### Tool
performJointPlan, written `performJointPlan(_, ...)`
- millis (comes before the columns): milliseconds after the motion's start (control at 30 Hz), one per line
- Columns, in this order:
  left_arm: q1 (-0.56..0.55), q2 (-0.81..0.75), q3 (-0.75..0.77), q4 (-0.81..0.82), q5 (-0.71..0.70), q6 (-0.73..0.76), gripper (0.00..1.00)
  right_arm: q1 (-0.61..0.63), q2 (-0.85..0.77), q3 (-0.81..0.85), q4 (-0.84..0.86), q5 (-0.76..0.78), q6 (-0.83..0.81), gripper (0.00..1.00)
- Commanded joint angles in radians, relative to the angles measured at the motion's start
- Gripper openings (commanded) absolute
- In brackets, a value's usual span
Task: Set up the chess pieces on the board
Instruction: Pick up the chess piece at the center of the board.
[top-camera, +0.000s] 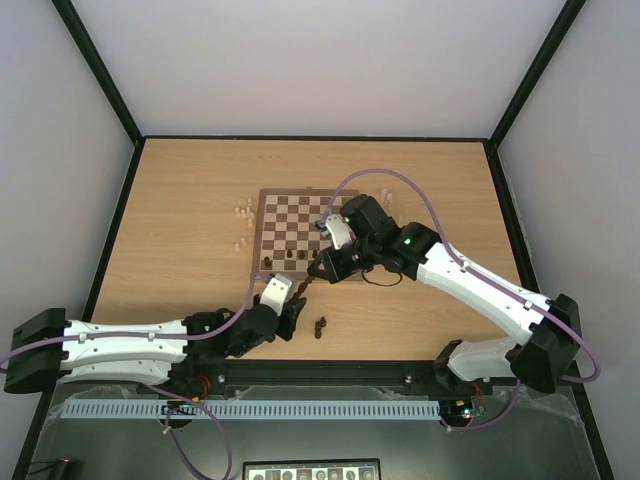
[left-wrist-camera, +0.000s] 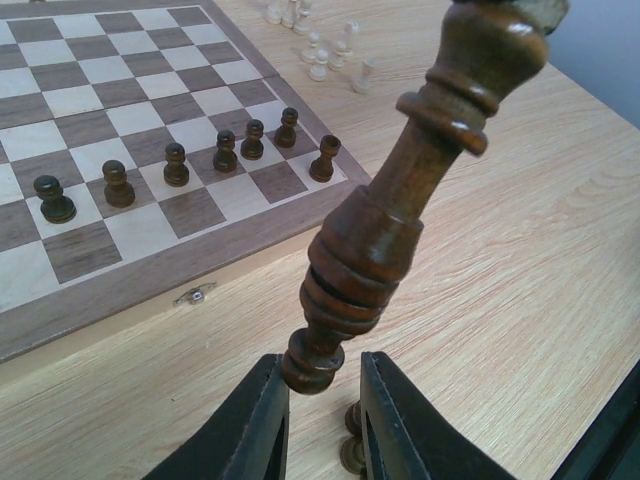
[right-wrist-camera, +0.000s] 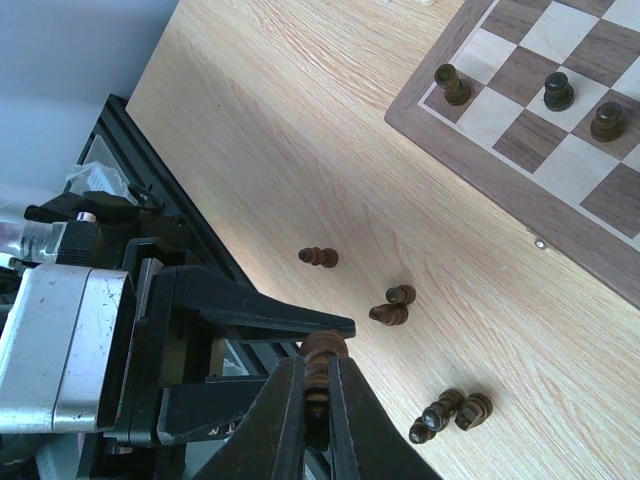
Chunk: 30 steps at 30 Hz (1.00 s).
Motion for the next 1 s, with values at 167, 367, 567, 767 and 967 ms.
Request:
performJointPlan(167, -0.009, 0.000, 0.009, 0.031, -0.024, 0.013, 0.16, -0.006, -0.021, 0.014, -0.035, -0.004, -0.009, 0.07)
performJointPlan(367, -0.008, -0.035, 0.002, 0.015, -0.026, 0.003, 0.16, -0.006, -0.012, 0.009, -0.032, 0.008, -0.010, 0.06)
performJointPlan(567, -0.009, -0.037, -0.002, 0.023, -0.035, 0.015, 0.30, -0.005, -0.006, 0.009, -0.021, -0.021, -0.010, 0.06)
performJointPlan(767, -0.009, -0.013, 0.010, 0.024, -0.045, 0.022, 0.39, -0.006, -0.004, 0.010, -0.016, -0.046, -0.010, 0.06)
performJointPlan(967, -0.009, -0.007, 0.012, 0.026, -0.065, 0.031, 0.36, -0.006, -0.008, 0.007, -0.020, -0.062, -0.015, 0.06)
